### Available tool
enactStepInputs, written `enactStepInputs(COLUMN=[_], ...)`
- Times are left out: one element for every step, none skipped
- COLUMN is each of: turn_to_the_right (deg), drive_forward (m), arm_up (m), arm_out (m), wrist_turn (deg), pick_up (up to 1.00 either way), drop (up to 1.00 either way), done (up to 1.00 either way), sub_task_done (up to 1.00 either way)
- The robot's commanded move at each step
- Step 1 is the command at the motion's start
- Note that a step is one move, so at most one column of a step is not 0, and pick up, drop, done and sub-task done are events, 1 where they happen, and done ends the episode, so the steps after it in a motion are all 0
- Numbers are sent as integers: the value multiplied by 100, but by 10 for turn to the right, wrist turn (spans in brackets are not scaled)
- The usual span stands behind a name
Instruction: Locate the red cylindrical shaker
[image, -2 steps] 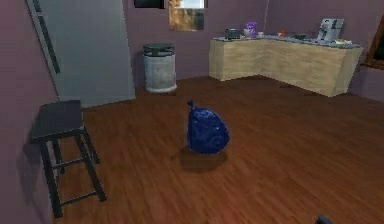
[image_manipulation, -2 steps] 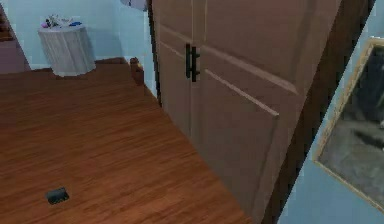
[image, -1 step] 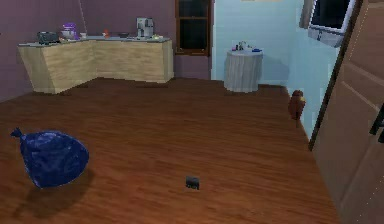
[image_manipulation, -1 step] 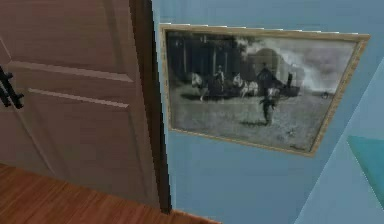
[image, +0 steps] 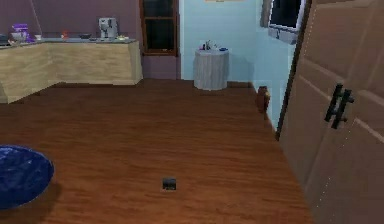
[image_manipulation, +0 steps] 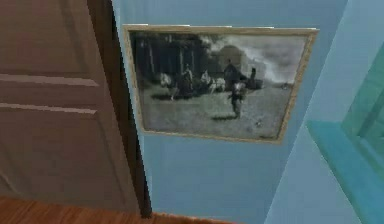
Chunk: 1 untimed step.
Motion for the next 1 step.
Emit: enactStepInputs(turn_to_the_right=[0], drive_forward=[10], arm_up=[0], arm_out=[0], wrist_turn=[0], pick_up=[0], drop=[0], done=[0], sub_task_done=[0])
